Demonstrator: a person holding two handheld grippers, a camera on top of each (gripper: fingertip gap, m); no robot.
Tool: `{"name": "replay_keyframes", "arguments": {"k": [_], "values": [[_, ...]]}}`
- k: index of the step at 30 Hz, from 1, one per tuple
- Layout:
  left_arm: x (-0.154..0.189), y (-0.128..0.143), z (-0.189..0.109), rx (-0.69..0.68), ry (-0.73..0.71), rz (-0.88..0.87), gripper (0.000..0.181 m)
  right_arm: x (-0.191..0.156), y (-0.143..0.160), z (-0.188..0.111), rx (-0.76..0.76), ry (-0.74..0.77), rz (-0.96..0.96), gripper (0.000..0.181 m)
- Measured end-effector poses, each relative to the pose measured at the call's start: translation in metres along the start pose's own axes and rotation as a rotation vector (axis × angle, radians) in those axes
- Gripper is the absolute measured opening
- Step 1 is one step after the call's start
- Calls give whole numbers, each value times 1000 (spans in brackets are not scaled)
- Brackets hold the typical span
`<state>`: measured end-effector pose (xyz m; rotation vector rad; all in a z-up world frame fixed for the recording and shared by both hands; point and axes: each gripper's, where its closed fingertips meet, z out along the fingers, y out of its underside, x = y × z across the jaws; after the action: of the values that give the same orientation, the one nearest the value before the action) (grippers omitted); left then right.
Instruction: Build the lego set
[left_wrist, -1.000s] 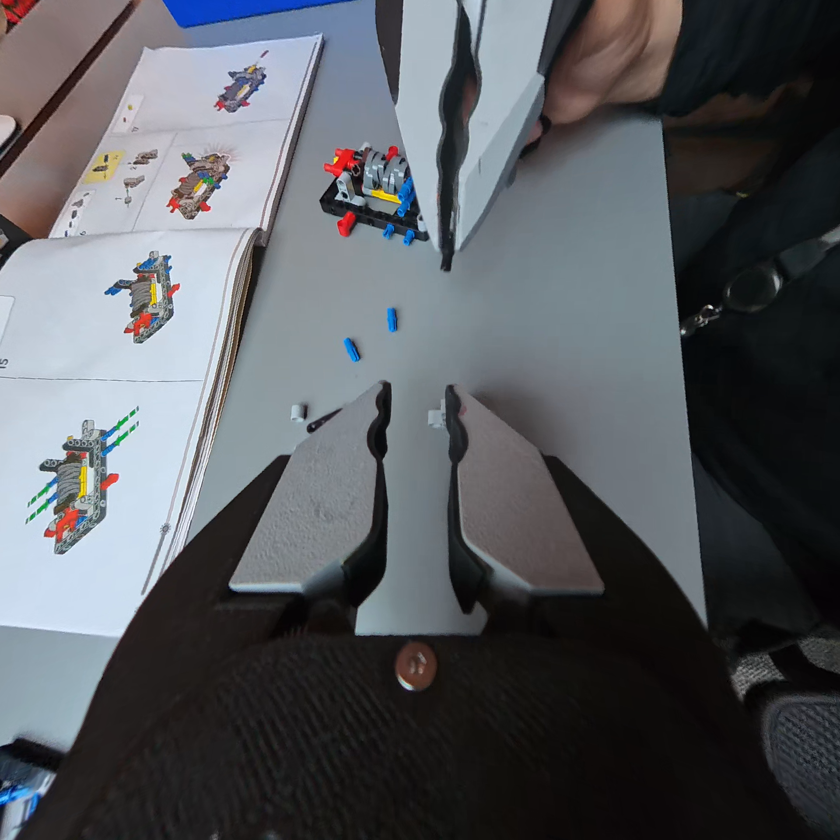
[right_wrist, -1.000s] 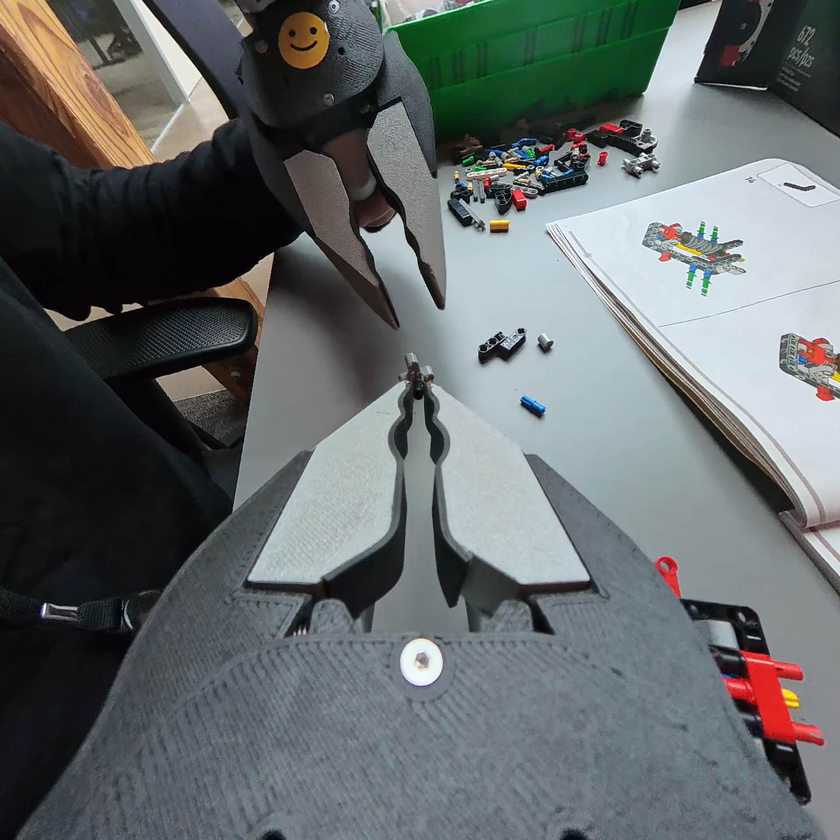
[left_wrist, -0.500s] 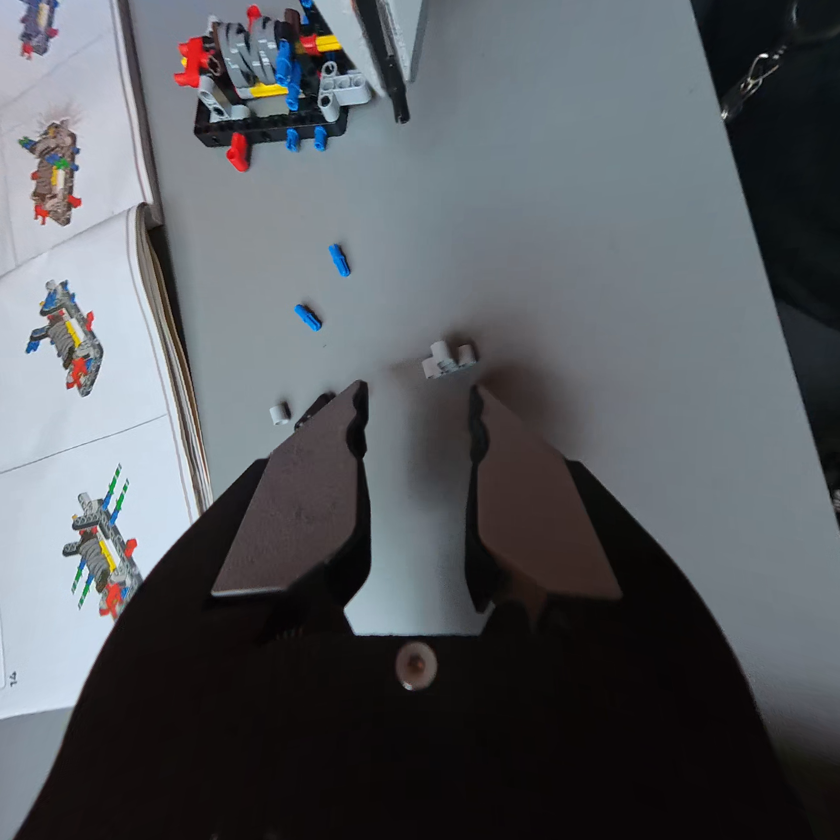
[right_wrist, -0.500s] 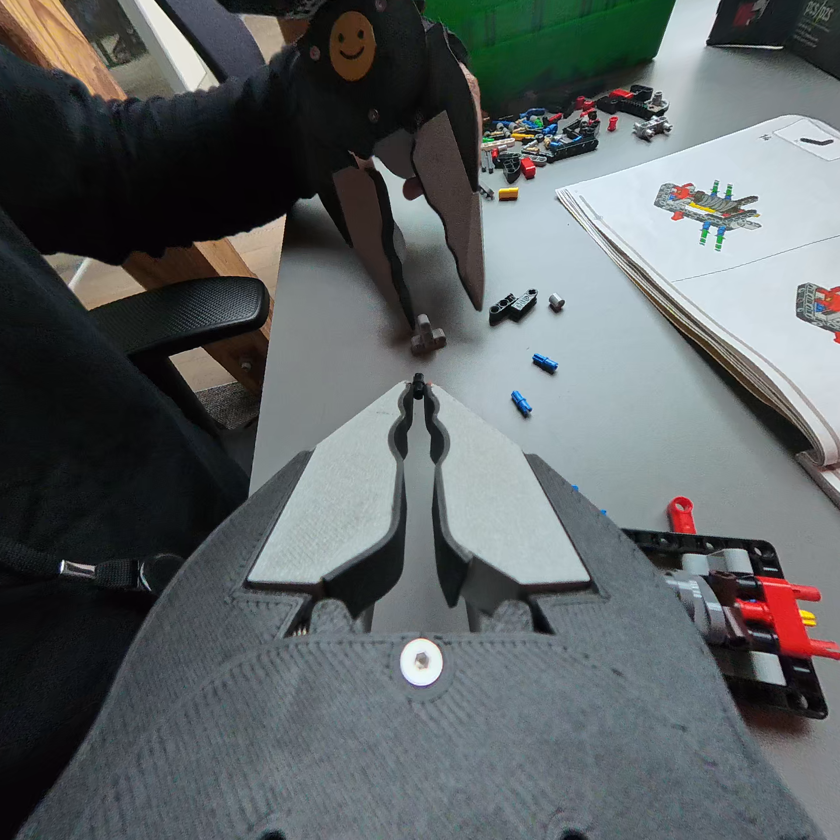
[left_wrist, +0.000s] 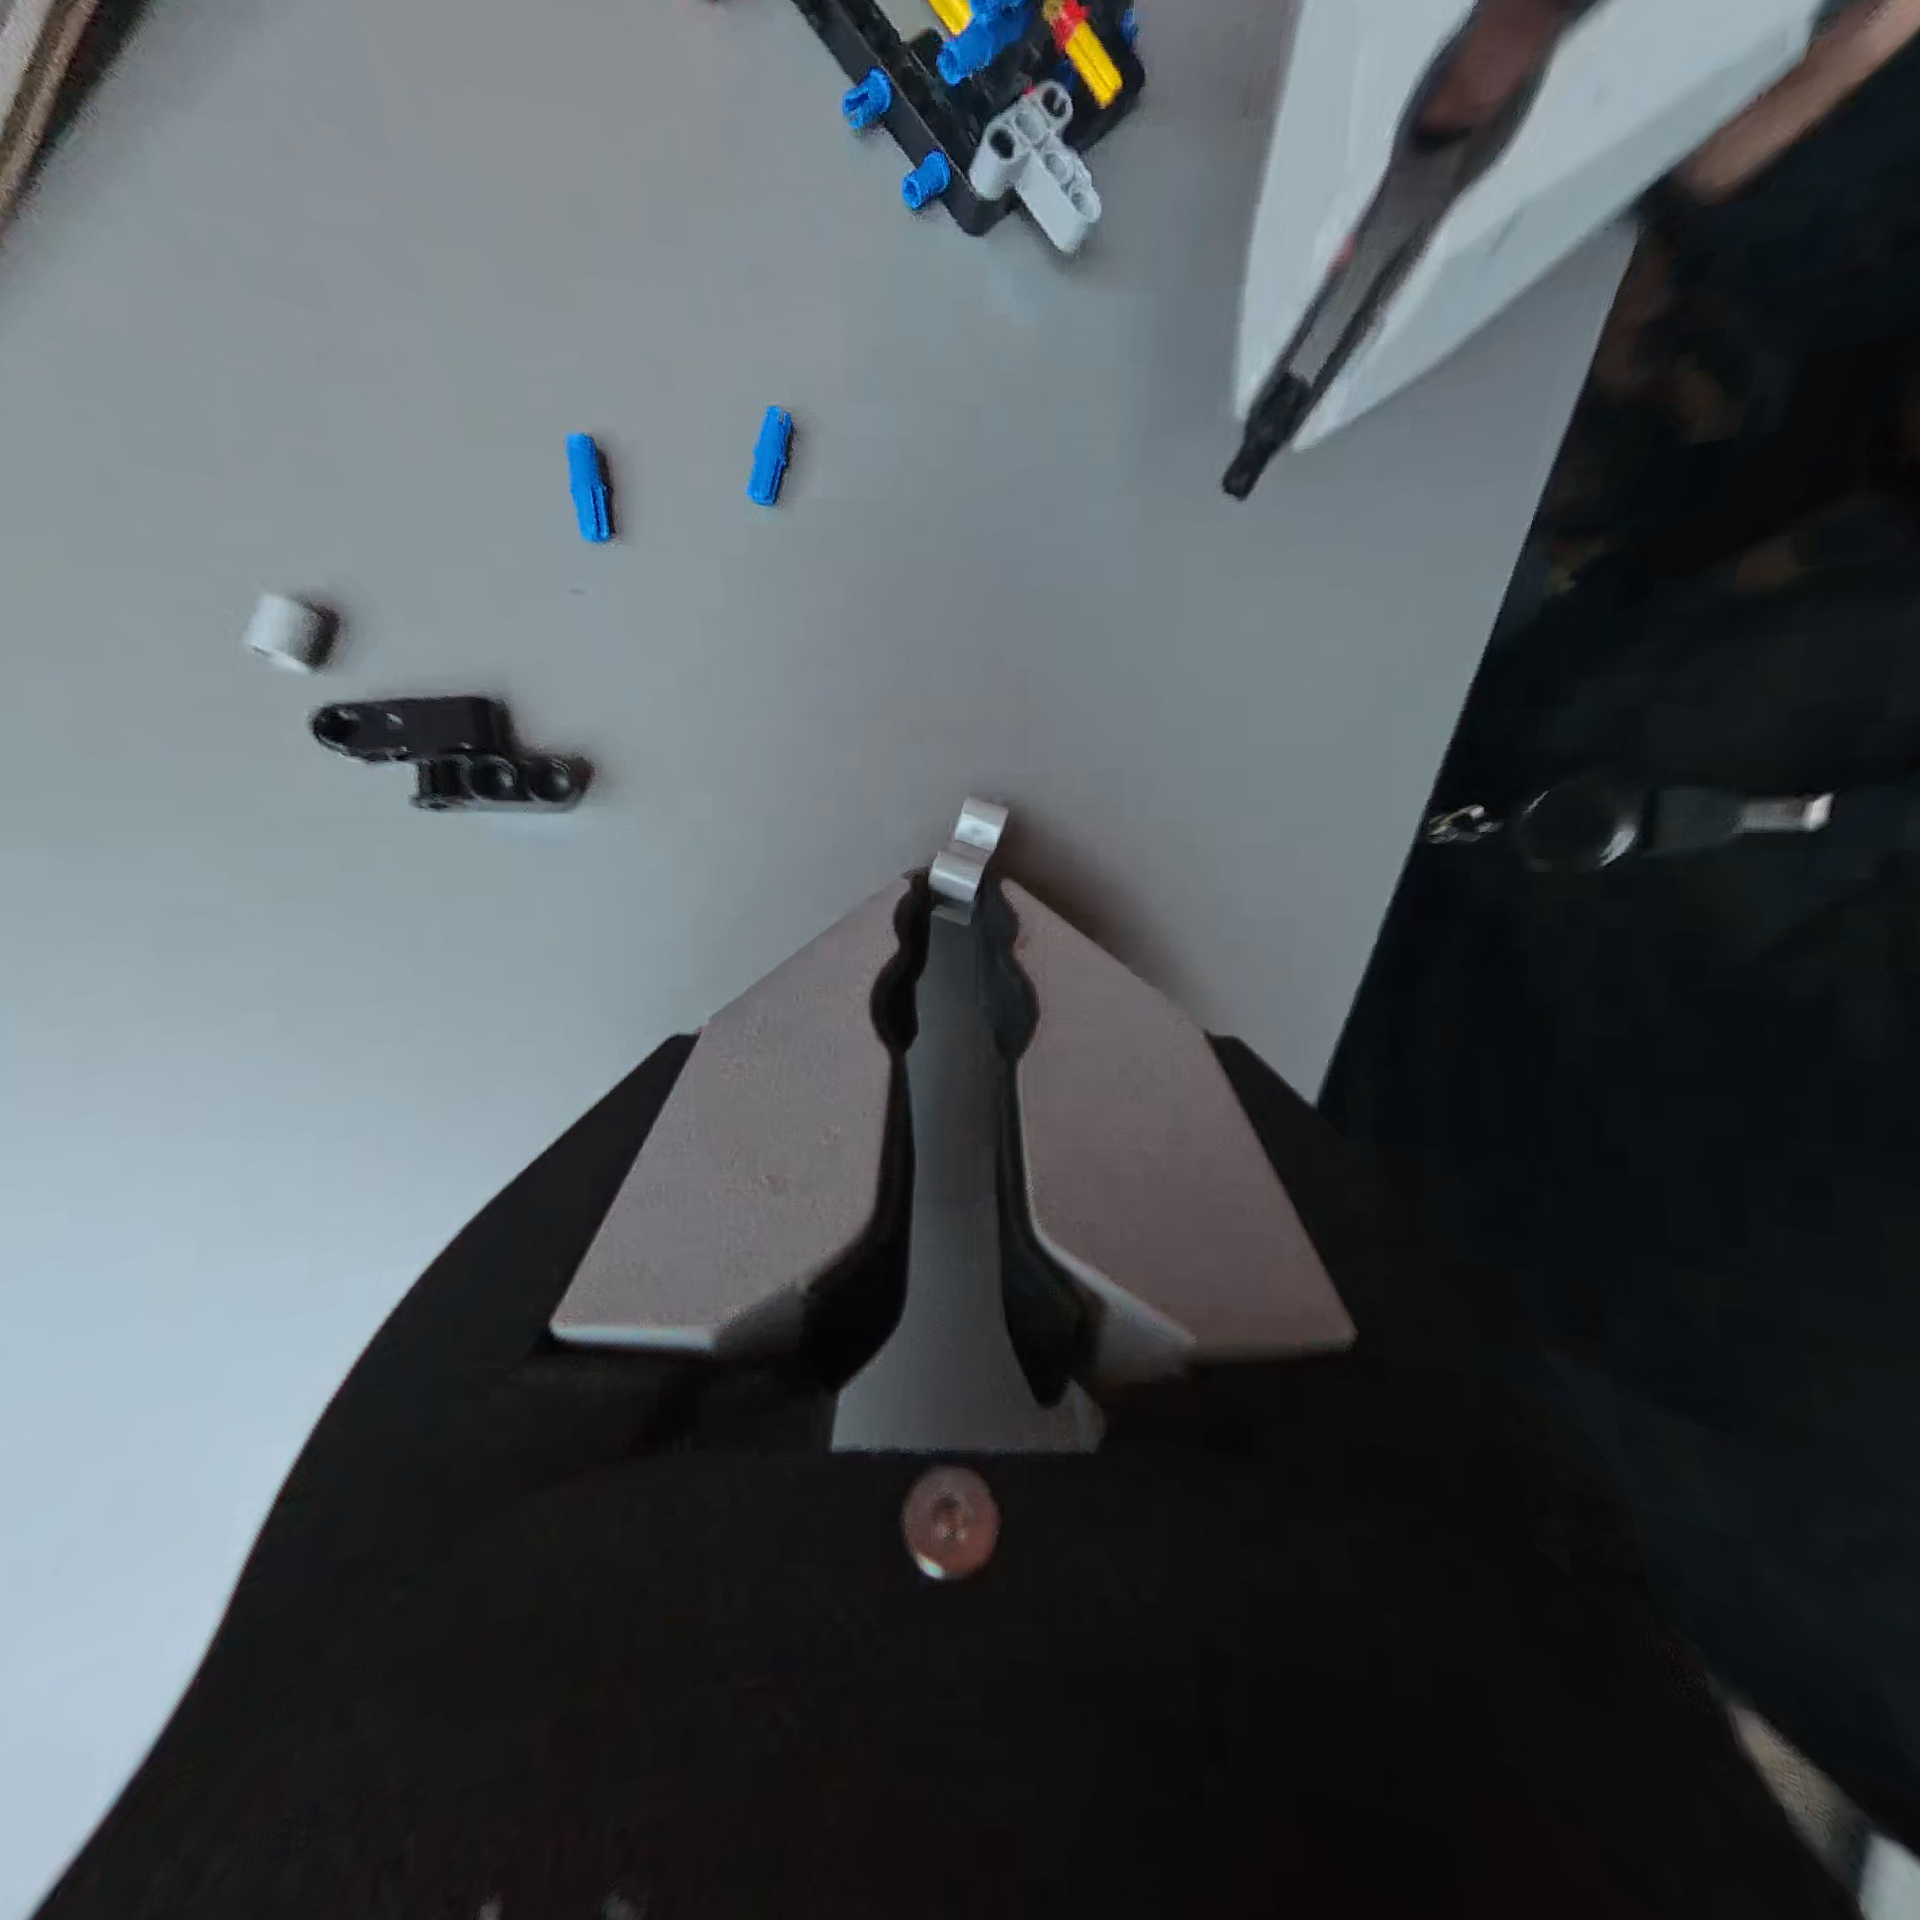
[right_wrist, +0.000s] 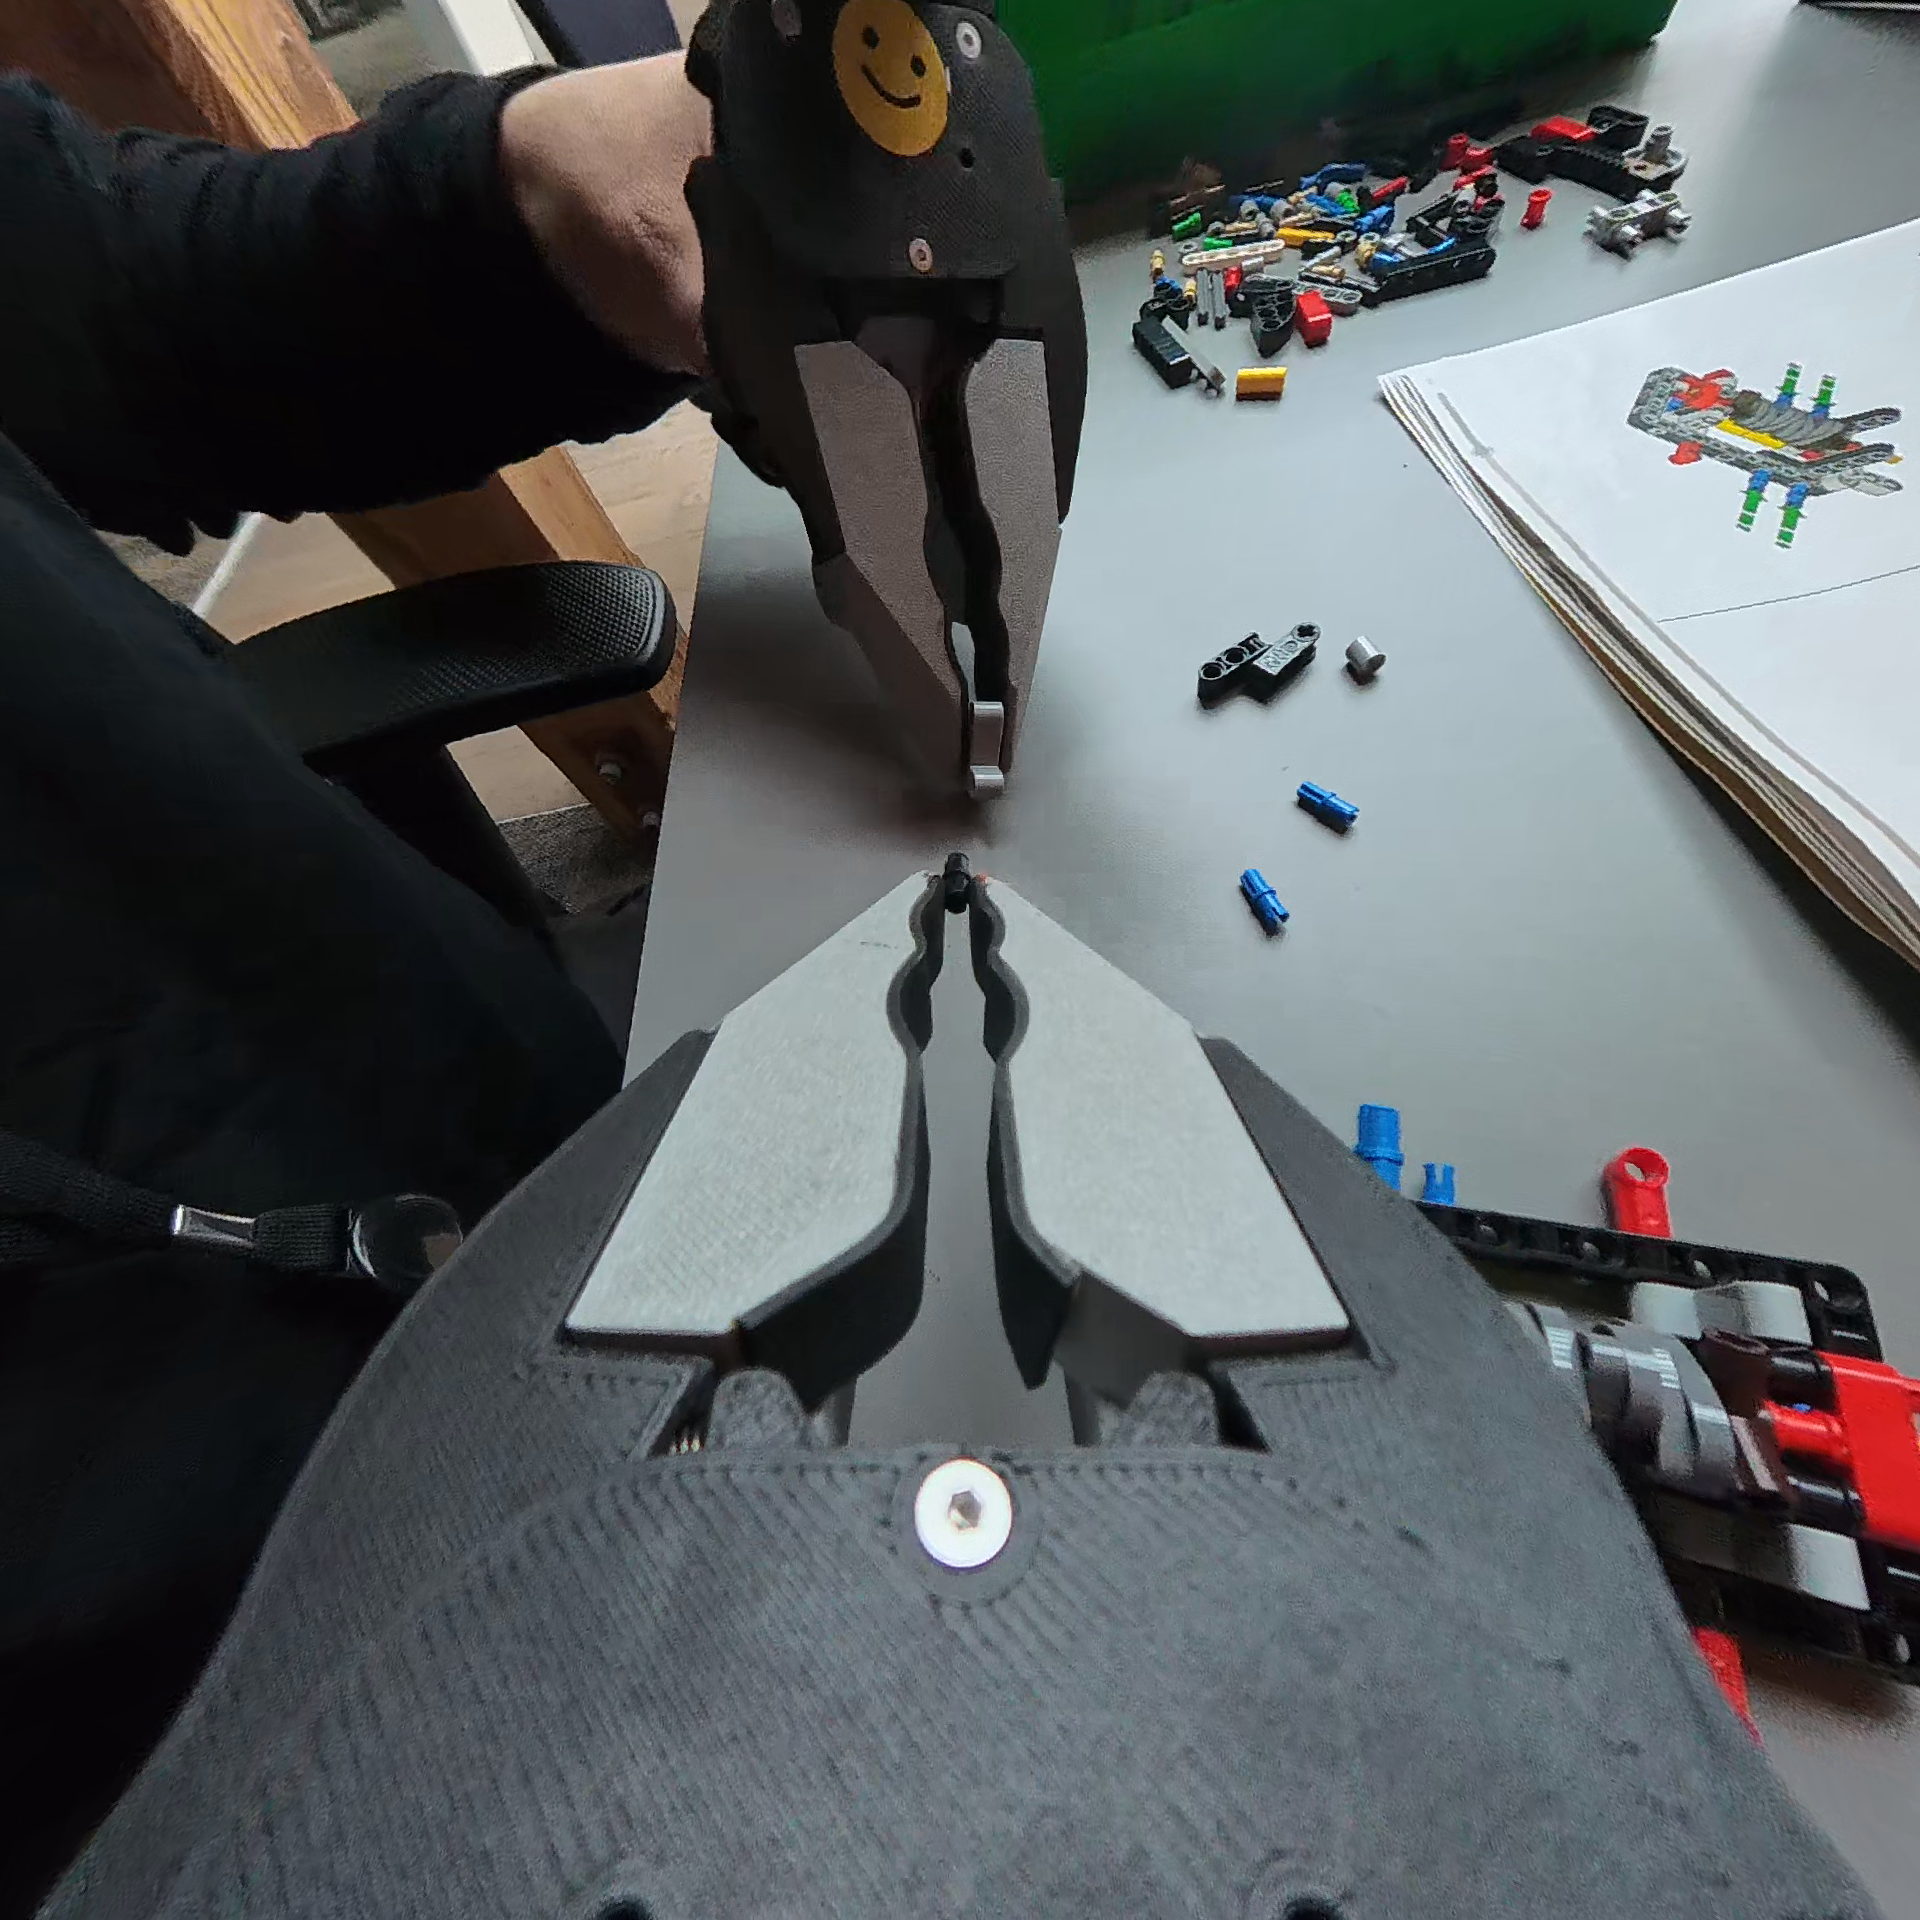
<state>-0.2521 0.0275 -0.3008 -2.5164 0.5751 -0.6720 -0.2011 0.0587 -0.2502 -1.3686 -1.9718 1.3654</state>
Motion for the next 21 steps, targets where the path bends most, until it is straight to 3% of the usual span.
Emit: {"name": "replay_keyframes", "arguments": {"k": [2,5,8,13,19,21], "values": [[6,-2,2,5,91,-136,10,-3,1,4,-17,-10,7,1],[14,-11,0,17,258,-309,29,-8,2,9,-44,-11,16,1],[13,-13,-7,35,322,-358,29,-8,9,15,-82,24,16,1],[24,-10,-7,64,304,-241,26,-9,18,21,-124,27,44,1],[20,-11,5,75,123,-107,37,-4,22,23,-140,65,66,1],[16,-10,6,61,73,-63,31,-4,22,23,-140,67,79,1]]}}
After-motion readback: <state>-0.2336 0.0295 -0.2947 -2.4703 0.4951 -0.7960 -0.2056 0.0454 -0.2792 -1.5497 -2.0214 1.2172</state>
